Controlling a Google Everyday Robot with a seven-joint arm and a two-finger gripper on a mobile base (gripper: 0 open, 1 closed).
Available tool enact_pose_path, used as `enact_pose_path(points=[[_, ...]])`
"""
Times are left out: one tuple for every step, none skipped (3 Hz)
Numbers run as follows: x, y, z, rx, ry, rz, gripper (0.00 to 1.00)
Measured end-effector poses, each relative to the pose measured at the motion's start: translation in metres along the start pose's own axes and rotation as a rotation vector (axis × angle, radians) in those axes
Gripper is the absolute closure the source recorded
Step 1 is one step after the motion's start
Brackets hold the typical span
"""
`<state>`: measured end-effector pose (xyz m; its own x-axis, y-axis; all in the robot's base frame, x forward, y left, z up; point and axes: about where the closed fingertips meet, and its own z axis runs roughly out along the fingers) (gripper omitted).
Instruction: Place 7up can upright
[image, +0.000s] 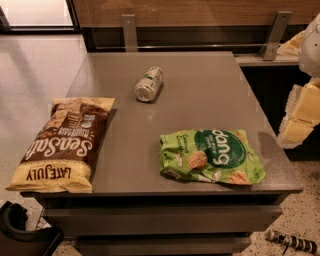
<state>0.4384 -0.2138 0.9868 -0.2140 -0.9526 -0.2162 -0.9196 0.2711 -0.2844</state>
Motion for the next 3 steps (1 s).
enact_pose_path(points=[[0.0, 0.0, 0.0, 0.0, 0.0, 0.0, 0.0], [-0.001, -0.009, 0.002, 0.016, -0.019, 0.052, 0.0], [-0.012, -0.032, 0.011, 0.015, -0.064, 0.165, 0.0]])
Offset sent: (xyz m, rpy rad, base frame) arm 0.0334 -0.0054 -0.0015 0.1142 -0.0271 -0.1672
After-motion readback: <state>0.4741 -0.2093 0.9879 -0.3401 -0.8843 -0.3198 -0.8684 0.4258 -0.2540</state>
